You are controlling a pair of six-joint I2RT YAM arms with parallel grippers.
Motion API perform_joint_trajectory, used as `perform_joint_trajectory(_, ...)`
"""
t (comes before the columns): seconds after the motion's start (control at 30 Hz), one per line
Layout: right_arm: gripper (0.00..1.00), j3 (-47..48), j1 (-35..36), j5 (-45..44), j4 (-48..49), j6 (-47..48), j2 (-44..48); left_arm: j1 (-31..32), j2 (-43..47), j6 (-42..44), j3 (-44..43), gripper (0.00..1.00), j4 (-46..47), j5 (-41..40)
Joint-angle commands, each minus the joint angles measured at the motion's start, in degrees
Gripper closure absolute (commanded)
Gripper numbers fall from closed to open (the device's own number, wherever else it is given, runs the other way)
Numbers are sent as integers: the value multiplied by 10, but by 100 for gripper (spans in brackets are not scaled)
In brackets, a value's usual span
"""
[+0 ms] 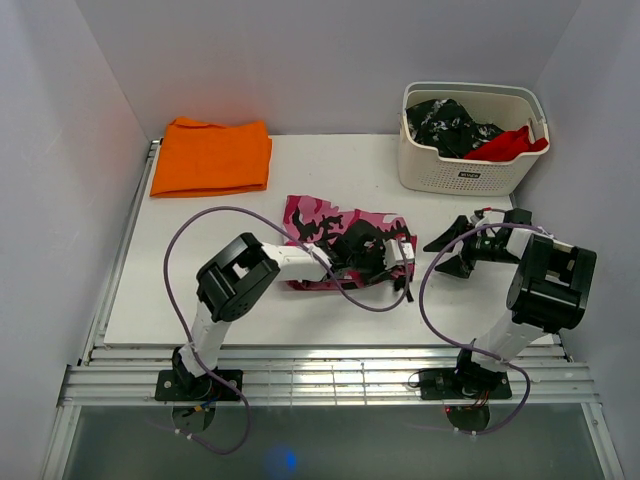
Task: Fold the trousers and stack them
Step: Neatly place the folded trousers to the corner
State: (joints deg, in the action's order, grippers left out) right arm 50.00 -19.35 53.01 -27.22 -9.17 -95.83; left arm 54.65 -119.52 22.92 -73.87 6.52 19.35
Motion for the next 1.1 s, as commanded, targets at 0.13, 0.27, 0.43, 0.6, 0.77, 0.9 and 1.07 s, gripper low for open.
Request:
perform_joint_trajectory(0.13,10,1,29,8,49,-30,-30,-51,41,-110,24,100,-15,132)
perform_joint_trajectory(0.27,10,4,45,2,52,-33,-39,-62,47,-137,19,100,-6,162)
perform_joint_trajectory(0.43,10,-4,70,0,80,-49,-58,-80,46,-184,17,100,20,196)
perform_joint_trajectory(0.6,10,-9,93,7,112,-73,-80,-91,47,-218,6,100,26,215)
perform_joint_trajectory(0.77,10,-13,128,20,142,-99,-98,-92,43,-223,1,100,27,222)
perform_joint_trajectory(0.9,10,-14,145,32,154,-132,-113,-93,40,-240,-4,100,34,216)
perform_joint_trajectory(1.07,10,-18,147,31,154,-164,-115,-94,33,-241,-14,100,36,198)
